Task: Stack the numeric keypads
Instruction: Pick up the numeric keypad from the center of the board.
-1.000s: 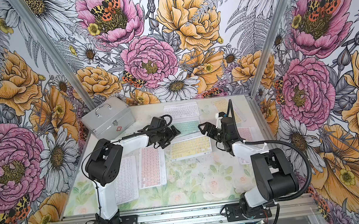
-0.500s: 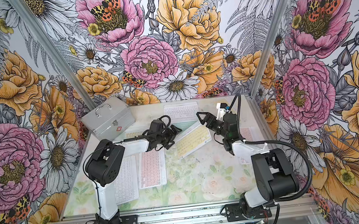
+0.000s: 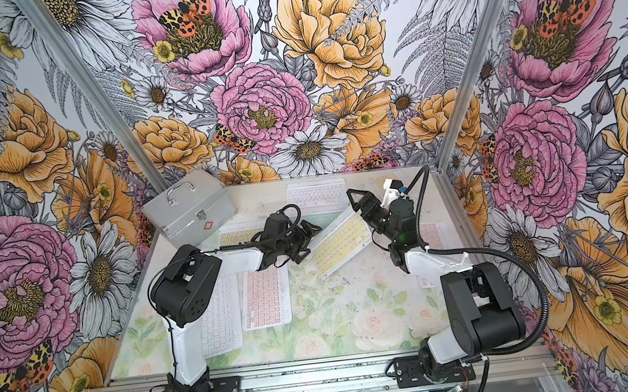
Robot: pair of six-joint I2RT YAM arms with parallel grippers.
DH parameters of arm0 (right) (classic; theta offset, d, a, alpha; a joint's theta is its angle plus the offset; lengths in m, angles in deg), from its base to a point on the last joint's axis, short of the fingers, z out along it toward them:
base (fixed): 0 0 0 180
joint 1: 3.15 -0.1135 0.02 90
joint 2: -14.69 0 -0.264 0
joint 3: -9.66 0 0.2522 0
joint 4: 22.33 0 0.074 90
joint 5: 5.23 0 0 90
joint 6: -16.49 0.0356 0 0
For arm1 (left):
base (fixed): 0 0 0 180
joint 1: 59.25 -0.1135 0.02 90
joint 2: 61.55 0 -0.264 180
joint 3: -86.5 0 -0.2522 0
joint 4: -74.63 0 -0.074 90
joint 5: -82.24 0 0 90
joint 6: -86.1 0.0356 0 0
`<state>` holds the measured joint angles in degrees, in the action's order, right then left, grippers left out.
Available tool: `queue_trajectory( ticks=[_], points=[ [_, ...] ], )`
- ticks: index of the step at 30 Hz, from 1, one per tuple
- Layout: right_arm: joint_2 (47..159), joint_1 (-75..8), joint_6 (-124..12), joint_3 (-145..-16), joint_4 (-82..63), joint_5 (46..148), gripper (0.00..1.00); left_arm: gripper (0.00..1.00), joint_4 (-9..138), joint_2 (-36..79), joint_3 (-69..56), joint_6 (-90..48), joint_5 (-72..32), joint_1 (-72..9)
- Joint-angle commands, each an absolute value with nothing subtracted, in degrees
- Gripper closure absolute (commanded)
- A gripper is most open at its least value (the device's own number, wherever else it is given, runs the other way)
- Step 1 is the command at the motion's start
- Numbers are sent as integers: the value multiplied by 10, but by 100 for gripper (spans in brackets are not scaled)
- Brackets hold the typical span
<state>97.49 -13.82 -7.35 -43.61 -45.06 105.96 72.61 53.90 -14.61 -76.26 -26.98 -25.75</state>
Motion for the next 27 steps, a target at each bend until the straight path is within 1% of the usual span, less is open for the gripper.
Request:
queue_trajectory(
  ticks=[1, 9, 11, 19, 21, 24, 27],
  points=[
    [967, -167, -51, -419, -366, 1067, 9, 1, 768, 525, -155, -787, -321, -227],
    [944, -170, -70, -426, -312, 1054, 12, 1, 772, 520, -162, -786, -321, -227],
    [931, -170, -83, -429, -282, 1048, 14, 1, 772, 519, -165, -785, -319, -229],
    [897, -165, -142, -477, -130, 1043, 29, 1, 772, 518, -171, -784, -319, -232],
    [894, -163, -155, -490, -97, 1047, 31, 1, 772, 518, -171, -784, -318, -232],
    [894, -159, -163, -504, -70, 1057, 37, 1, 773, 520, -170, -784, -320, -232],
    [894, -158, -166, -515, -52, 1068, 40, 1, 774, 521, -169, -784, -320, -232]
  ],
)
